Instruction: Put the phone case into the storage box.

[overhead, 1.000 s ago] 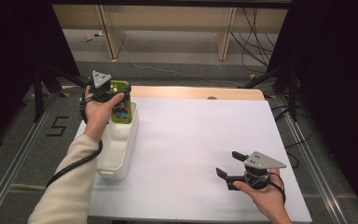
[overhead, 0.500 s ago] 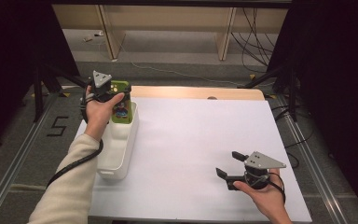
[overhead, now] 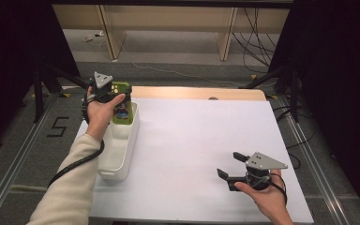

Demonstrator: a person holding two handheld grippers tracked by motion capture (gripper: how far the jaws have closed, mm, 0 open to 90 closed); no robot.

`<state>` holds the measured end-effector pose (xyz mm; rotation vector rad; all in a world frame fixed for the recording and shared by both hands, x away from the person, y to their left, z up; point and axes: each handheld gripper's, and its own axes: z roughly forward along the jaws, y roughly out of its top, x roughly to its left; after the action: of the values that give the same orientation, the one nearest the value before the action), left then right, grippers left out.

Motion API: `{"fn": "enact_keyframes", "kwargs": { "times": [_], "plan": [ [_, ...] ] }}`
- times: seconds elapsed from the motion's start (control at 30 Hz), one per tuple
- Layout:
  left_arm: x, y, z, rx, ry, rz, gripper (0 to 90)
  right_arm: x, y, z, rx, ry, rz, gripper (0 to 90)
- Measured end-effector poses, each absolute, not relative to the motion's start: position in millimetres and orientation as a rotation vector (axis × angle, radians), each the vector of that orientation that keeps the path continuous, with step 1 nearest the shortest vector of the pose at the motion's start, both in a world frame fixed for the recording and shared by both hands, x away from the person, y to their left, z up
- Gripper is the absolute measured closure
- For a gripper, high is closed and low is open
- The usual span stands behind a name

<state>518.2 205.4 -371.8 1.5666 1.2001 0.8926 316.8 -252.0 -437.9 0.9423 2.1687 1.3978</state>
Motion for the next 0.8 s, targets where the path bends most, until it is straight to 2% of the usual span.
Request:
{"fn": "enact_keyframes", "kwargs": {
  "times": [0.8],
  "plan": [
    [525.6, 202.9, -375.5, 1.581, 1.212, 0.899, 15.9, 316.5, -252.2, -437.7, 0.942, 2.169, 1.398, 16.1]
  ]
}}
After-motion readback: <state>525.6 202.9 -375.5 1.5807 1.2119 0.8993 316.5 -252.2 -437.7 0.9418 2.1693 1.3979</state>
